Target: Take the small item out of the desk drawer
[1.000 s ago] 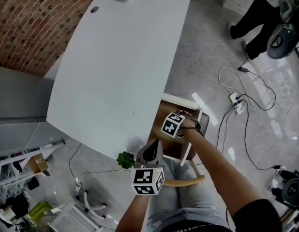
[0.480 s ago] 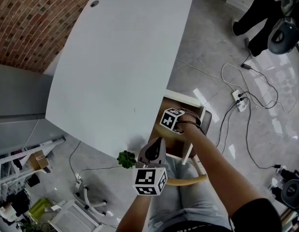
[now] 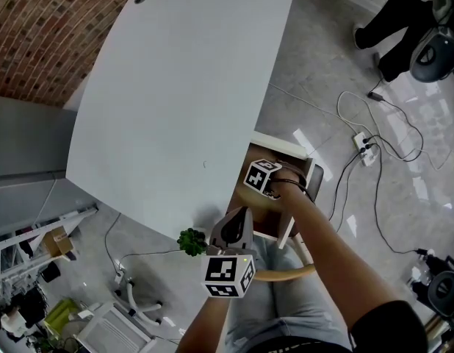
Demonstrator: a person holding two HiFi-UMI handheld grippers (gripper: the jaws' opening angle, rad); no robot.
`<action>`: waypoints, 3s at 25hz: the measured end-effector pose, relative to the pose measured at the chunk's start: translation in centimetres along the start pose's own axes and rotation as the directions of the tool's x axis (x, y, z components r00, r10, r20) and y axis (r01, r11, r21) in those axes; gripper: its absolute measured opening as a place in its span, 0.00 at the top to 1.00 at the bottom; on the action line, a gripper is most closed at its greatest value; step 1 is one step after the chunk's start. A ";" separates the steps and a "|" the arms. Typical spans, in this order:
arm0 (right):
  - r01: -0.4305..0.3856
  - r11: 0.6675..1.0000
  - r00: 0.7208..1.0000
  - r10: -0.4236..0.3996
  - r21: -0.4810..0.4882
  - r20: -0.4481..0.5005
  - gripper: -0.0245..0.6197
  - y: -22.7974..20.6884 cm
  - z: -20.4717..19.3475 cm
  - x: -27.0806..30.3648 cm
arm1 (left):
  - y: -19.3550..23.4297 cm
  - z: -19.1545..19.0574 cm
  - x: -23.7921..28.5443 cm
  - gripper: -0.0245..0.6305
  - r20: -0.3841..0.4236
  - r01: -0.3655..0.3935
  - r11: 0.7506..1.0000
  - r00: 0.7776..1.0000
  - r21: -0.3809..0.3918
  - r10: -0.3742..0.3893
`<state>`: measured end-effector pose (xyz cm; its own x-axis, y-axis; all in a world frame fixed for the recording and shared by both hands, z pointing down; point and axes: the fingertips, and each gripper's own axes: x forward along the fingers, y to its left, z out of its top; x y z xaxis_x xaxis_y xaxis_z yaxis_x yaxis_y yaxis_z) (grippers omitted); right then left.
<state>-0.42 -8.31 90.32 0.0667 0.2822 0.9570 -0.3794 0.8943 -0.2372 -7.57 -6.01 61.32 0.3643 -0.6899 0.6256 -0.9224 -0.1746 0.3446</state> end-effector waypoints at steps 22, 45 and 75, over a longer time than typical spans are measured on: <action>0.022 0.999 0.999 -0.024 0.027 0.048 0.77 0.1 0.1 -1.5 | 0.0 0.4 -0.6 0.95 0.012 0.015 1.000 1.000 0.015 -0.015; 0.031 0.996 0.993 -0.022 -0.084 0.113 0.77 1.9 0.1 -5.5 | -1.5 1.9 -1.6 0.95 0.016 0.033 0.998 0.999 0.044 -0.034; 0.026 0.991 0.971 0.006 -0.132 0.238 0.77 7.1 -0.6 -14.0 | -1.3 3.7 -4.1 0.95 0.014 0.004 0.999 1.000 0.049 -0.005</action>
<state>-3.49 -5.73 75.17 -0.1567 0.1967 0.9678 -0.2526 0.9394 -0.2318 -8.36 -5.54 55.69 0.3672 -0.6987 0.6140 -0.9260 -0.2120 0.3125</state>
